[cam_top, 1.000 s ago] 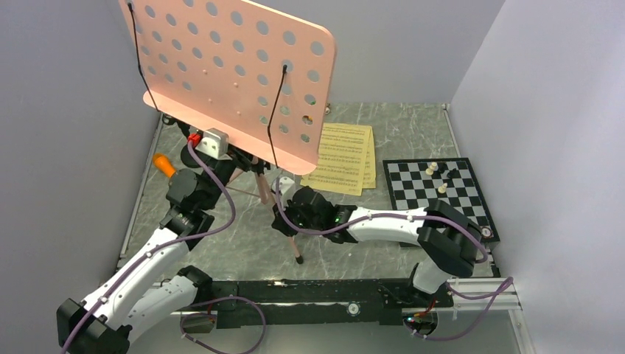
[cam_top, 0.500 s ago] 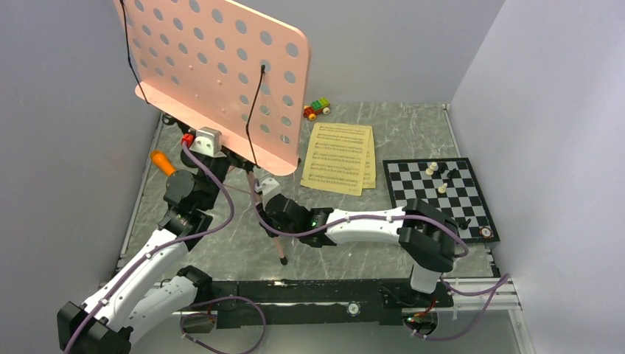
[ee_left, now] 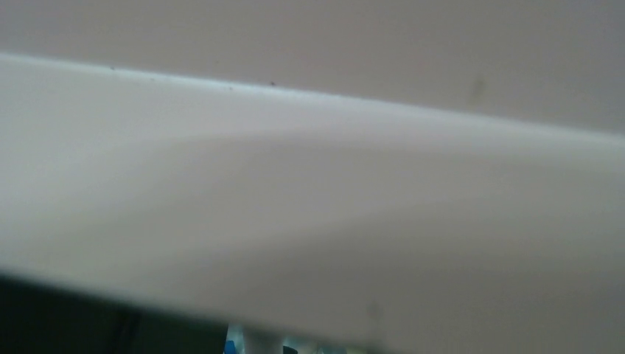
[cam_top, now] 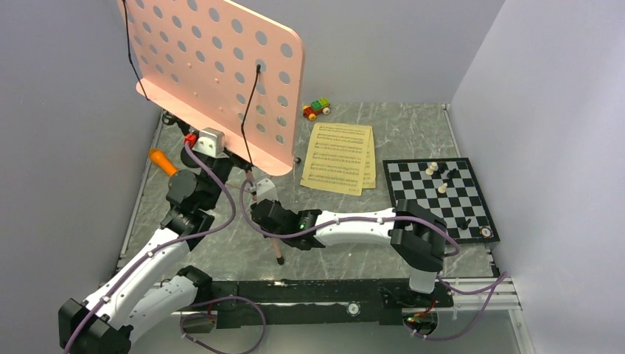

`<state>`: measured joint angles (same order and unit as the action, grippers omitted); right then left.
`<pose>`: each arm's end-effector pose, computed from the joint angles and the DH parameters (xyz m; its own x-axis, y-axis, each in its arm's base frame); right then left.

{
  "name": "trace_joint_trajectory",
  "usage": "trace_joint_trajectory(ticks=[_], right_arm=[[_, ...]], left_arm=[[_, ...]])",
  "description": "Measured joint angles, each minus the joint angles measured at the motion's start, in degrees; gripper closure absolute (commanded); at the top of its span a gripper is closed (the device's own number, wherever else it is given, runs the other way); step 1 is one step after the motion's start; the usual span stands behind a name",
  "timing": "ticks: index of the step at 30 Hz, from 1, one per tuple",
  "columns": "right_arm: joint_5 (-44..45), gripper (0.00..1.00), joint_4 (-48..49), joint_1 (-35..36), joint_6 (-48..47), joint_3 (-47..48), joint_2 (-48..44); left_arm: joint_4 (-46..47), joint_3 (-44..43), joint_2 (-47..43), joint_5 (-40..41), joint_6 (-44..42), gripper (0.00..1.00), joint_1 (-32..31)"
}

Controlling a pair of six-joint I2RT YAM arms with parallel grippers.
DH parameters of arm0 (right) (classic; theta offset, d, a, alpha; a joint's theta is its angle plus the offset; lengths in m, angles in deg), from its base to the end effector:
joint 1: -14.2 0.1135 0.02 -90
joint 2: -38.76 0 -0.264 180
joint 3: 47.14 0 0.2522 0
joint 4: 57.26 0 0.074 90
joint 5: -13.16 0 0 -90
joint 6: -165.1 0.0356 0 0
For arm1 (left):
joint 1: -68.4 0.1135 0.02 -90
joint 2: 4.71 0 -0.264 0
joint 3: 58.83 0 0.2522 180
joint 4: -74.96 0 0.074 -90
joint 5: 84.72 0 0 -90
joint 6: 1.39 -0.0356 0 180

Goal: Pack up the instrument practice props

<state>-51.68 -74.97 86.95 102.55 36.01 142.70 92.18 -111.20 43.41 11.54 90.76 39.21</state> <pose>0.1338 0.3799 0.2141 -0.5168 -0.2574 -0.8165 -0.5944 0.7942 0.1259 0.1739 -0.0927 0.3688 0.3044 -0.2128 -0.9285 0.4079 0.9099 -0.0748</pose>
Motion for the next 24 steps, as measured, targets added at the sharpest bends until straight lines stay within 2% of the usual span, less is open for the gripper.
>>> trace_joint_trajectory(ticks=[7,14,17,19,24], right_arm=[[1.2,1.0,-0.2,0.6,1.6,0.0,0.0],[4.3,1.0,-3.3,1.8,2.3,1.0,0.0],[4.8,0.75,-3.6,2.0,2.4,1.0,0.0],[4.9,0.63,-3.6,2.0,2.2,1.0,0.0],[5.0,0.46,-3.7,2.8,0.7,0.7,-0.7]], left_arm=[[-0.2,0.7,-0.5,-2.0,0.2,0.33,-0.3],[1.1,0.9,1.0,-3.2,1.6,0.36,-0.4],[2.2,0.9,1.7,-2.8,2.0,0.38,-0.4],[2.8,0.9,2.0,-2.5,2.1,0.4,-0.4],[3.8,0.9,2.6,-1.6,2.1,0.59,-0.4]])
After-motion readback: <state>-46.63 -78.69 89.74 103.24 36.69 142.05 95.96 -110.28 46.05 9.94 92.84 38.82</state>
